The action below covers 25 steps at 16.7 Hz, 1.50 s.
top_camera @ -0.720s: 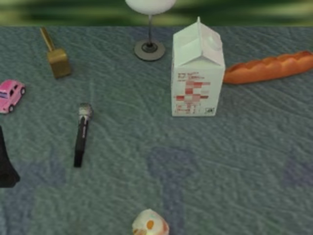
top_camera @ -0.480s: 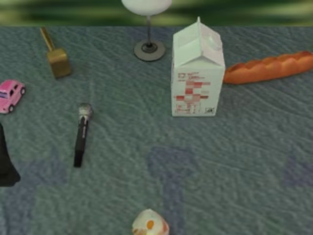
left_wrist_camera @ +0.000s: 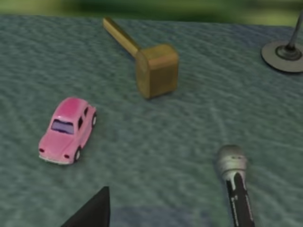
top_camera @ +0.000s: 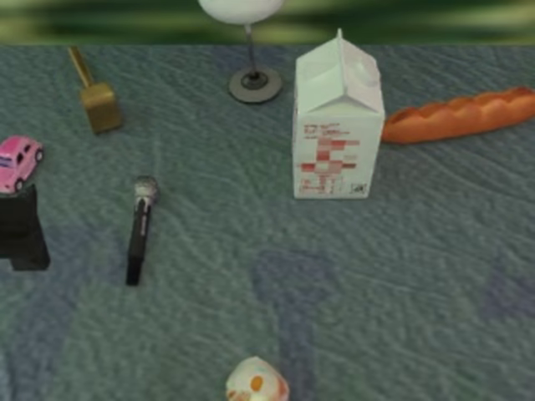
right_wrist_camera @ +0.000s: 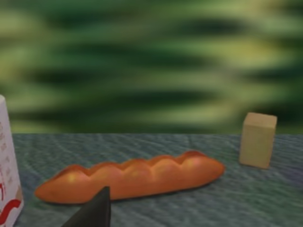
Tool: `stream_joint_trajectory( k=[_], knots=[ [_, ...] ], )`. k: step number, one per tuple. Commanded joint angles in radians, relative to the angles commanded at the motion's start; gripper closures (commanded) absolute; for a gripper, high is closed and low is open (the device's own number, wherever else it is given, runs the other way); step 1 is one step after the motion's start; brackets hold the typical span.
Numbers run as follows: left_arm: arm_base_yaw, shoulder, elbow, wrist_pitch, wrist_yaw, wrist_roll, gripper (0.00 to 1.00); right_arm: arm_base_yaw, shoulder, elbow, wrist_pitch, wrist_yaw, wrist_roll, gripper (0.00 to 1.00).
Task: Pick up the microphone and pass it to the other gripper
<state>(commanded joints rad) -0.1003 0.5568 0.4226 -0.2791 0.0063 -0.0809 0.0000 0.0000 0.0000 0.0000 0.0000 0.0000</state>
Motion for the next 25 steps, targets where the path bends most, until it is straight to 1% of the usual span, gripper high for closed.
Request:
stream_joint_trajectory(
  k=[9,13,17,25],
  knots=[
    [-0.119,0.916,0.615,-0.417,-0.02,-0.123,0.0,0.0,0.0,0.0,0.0,0.0,0.0,0.0],
    [-0.163,1.224,0.819,-0.552,-0.022,-0.161,0.0,0.0,0.0,0.0,0.0,0.0,0.0,0.0],
    [-0.19,1.377,0.926,-0.622,-0.02,-0.18,0.0,0.0,0.0,0.0,0.0,0.0,0.0,0.0],
    [-0.189,1.399,0.925,-0.61,-0.02,-0.179,0.0,0.0,0.0,0.0,0.0,0.0,0.0,0.0]
  ],
)
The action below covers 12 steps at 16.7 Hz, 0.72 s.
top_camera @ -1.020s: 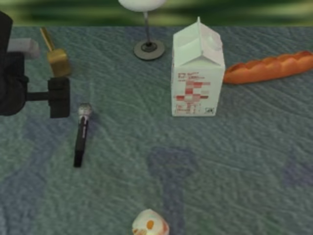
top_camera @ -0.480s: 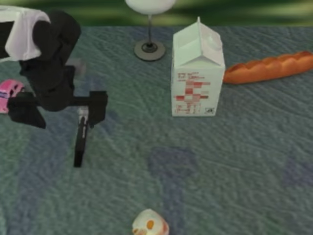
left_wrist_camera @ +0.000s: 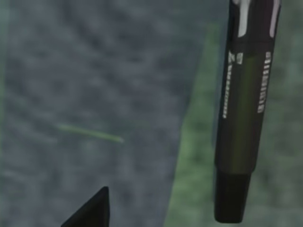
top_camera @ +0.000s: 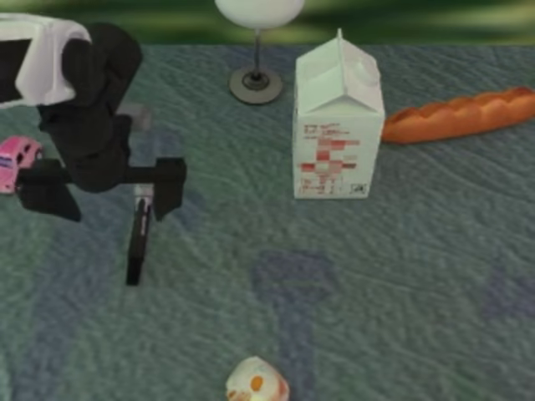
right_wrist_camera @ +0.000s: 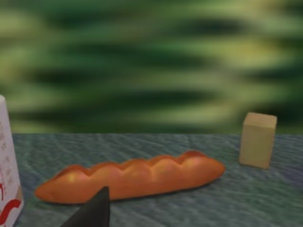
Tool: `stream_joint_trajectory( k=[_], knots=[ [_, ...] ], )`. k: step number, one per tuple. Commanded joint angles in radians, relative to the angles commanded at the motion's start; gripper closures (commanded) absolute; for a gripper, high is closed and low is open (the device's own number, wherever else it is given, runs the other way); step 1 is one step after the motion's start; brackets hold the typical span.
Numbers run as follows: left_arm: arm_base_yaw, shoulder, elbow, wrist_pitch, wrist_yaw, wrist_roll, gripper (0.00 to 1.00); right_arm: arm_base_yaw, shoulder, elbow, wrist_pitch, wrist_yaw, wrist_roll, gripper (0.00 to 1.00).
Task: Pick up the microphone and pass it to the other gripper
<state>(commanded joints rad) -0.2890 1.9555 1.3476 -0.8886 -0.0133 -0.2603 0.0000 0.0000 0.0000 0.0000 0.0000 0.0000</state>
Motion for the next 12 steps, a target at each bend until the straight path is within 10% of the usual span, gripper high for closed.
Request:
stream_joint_trajectory(
  k=[12],
  knots=[
    [0.001,0.203,-0.115,0.319,0.002,0.006,0.0,0.0,0.0,0.0,0.0,0.0,0.0,0.0]
  ],
)
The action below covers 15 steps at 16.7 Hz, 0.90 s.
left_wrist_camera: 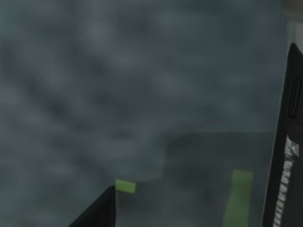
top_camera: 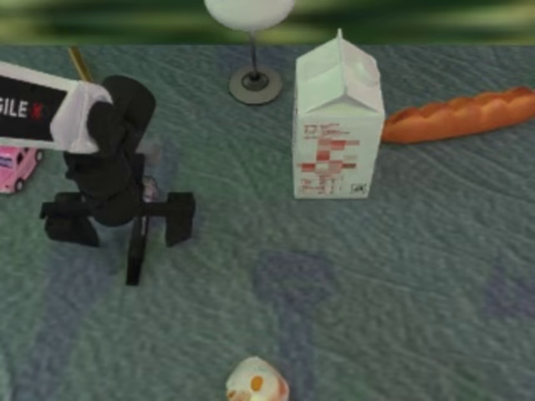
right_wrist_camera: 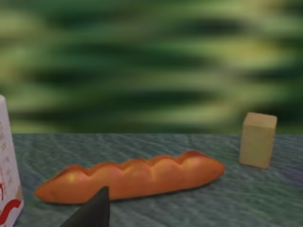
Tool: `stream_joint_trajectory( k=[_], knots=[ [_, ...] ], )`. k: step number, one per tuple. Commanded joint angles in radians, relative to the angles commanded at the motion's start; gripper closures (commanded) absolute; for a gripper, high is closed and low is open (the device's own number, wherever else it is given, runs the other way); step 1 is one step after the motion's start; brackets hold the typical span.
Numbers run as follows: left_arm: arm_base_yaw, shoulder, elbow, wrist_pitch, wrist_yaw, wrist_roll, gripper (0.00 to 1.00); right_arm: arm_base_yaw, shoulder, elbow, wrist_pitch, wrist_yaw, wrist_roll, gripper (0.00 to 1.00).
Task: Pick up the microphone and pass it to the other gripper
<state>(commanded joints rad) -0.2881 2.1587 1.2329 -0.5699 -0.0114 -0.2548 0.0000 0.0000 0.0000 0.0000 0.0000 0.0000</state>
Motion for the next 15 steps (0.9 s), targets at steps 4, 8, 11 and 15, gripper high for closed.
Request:
stream_joint_trajectory(
  k=[4,8,11,15],
  knots=[
    [0.0,0.0,0.0,0.0,0.0,0.0,0.23,0.0,0.0,0.0,0.0,0.0,0.0,0.0],
    [0.0,0.0,0.0,0.0,0.0,0.0,0.53,0.0,0.0,0.0,0.0,0.0,0.0,0.0],
    [0.0,0.0,0.0,0.0,0.0,0.0,0.75,0.0,0.0,0.0,0.0,0.0,0.0,0.0],
    [0.0,0.0,0.0,0.0,0.0,0.0,1.0,0.0,0.0,0.0,0.0,0.0,0.0,0.0]
  ],
)
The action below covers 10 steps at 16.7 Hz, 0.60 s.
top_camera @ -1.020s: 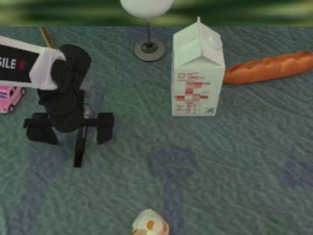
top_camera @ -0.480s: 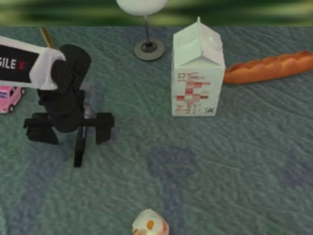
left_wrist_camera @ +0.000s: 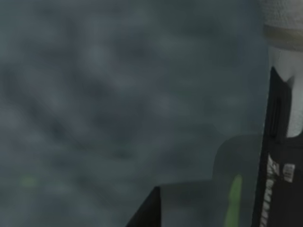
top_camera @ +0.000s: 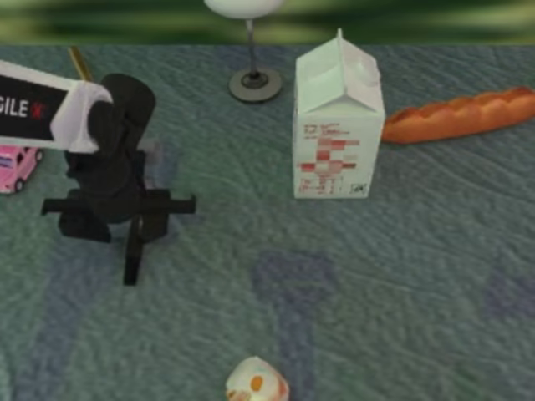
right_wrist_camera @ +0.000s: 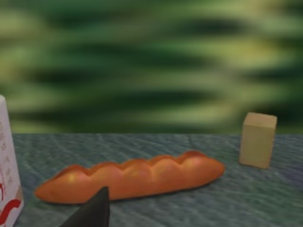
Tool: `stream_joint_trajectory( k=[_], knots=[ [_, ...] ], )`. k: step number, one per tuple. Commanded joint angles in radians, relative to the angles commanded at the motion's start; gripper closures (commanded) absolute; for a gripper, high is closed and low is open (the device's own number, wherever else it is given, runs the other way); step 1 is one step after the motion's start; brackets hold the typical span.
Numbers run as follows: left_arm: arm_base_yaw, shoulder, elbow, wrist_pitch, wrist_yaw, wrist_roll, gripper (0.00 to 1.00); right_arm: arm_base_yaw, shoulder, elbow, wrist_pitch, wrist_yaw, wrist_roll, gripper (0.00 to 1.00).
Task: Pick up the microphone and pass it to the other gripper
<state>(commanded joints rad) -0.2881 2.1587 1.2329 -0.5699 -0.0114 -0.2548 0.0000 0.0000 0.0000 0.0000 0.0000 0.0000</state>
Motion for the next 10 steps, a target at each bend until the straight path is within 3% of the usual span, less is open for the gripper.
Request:
stream_joint_trajectory(
  k=[10],
  knots=[
    [0.0,-0.06,0.018,-0.015,-0.012,0.016,1.0,0.0,0.0,0.0,0.0,0.0,0.0,0.0]
  ],
)
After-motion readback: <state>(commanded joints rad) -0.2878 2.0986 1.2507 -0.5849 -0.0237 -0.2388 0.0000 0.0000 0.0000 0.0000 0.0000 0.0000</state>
